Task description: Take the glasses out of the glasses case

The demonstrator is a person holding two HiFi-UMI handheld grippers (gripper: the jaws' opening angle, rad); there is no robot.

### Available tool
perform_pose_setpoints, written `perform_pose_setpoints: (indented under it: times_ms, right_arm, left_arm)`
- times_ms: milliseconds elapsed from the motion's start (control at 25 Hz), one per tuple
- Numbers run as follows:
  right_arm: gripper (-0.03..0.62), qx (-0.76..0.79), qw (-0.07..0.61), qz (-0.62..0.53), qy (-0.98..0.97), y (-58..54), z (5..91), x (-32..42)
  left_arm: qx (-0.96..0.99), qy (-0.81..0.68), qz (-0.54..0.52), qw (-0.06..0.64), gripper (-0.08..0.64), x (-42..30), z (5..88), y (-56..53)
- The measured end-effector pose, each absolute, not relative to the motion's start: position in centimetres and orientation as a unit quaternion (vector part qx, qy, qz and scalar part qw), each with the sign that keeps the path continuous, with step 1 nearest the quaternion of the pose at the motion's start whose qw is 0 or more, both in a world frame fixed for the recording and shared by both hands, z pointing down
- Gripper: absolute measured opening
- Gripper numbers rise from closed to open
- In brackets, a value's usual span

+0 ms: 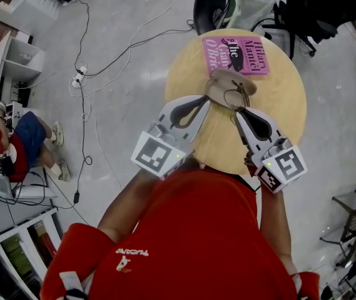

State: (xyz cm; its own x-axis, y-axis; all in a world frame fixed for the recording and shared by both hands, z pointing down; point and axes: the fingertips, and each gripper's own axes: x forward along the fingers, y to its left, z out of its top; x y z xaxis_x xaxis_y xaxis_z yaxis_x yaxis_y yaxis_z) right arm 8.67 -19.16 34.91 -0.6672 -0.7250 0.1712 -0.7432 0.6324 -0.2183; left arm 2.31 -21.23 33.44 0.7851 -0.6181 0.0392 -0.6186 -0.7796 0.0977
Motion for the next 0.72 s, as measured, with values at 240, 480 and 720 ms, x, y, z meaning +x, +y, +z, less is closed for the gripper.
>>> perform_pose_setpoints:
  times_ms: [240, 480, 720]
  right_arm:
    - [0.035, 0.406, 0.034, 0.136, -0.903, -19.18, 35.05, 8.80]
    - [0.035, 0.406, 0.035, 0.135, -0.903, -19.22, 35.21, 8.86]
    - [0.035, 0.405, 0.036, 0.135, -0.904, -19.00, 35.28, 8.92]
  left_arm:
    - [0.942, -0.333, 0.004, 0.053, 0.011, 2.06, 33.52, -21.08]
    - [0.941, -0.335, 0.004, 0.053, 0.011, 1.92, 33.62, -21.03]
    - [0.941, -0.333, 0.002, 0.052, 0.011, 2.05, 33.51, -20.91]
